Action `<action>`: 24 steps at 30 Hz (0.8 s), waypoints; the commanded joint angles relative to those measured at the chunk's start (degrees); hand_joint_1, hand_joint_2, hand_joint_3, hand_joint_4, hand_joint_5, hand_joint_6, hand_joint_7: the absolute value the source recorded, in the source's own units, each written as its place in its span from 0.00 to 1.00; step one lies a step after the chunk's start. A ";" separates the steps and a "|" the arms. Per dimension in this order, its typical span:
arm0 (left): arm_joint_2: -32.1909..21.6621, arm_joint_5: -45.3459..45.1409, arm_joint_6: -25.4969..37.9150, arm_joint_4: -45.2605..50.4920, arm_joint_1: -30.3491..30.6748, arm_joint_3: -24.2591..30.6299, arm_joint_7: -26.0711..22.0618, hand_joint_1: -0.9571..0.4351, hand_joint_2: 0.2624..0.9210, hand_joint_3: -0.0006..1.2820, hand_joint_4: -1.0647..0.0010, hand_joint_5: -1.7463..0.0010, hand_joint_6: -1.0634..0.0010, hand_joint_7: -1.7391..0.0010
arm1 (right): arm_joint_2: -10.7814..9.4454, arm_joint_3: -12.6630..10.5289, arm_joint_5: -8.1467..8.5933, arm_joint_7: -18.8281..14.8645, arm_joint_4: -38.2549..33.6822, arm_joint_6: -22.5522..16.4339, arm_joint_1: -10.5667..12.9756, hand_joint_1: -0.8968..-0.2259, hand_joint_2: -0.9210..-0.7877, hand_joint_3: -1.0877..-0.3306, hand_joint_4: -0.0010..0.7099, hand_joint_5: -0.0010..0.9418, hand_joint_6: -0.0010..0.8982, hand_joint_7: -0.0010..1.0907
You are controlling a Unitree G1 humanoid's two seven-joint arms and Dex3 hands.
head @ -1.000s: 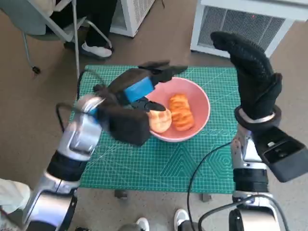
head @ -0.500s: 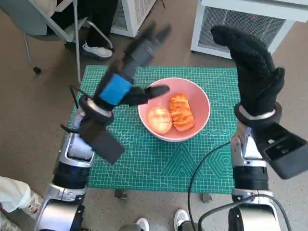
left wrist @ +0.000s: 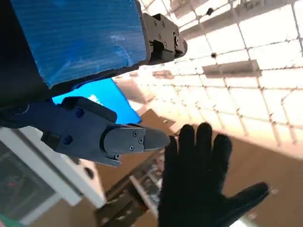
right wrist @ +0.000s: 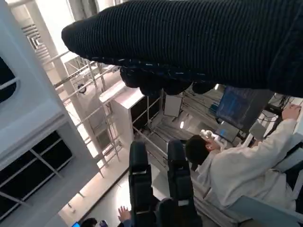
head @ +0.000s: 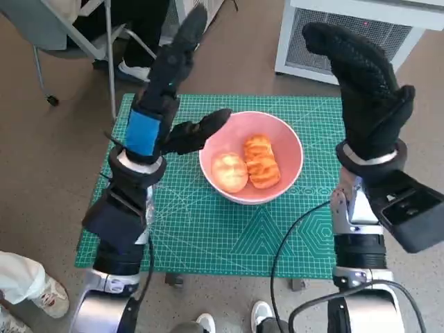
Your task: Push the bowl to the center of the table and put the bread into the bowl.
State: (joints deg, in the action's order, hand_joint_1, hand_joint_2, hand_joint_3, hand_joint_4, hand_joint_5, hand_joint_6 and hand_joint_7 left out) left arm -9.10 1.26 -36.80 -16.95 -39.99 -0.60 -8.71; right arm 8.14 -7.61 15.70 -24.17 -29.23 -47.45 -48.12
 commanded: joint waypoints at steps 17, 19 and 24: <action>0.60 5.11 -1.01 -0.73 -1.73 1.17 -5.39 0.30 1.00 0.27 0.78 0.98 0.78 0.94 | 0.24 0.78 -1.03 0.14 0.78 0.13 0.12 0.51 0.00 0.41 0.21 0.23 0.00 0.55; 0.52 4.65 -0.96 -0.68 -1.81 1.36 -5.12 0.30 1.00 0.27 0.78 0.99 0.77 0.94 | 0.23 0.87 -1.02 0.06 0.72 0.06 0.08 0.51 0.00 0.41 0.21 0.23 0.00 0.55; 0.58 4.01 -0.82 -0.33 -1.68 1.69 -4.56 0.31 1.00 0.26 0.77 0.99 0.75 0.93 | 0.18 1.09 -0.93 -0.14 0.52 -0.12 0.02 0.51 0.00 0.41 0.22 0.22 0.00 0.55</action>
State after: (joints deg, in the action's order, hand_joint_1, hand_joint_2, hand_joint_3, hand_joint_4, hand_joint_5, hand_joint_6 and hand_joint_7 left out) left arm -8.64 5.69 -37.44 -17.57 -40.67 0.57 -13.74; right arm 8.23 -6.72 15.44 -24.16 -28.67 -47.51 -48.35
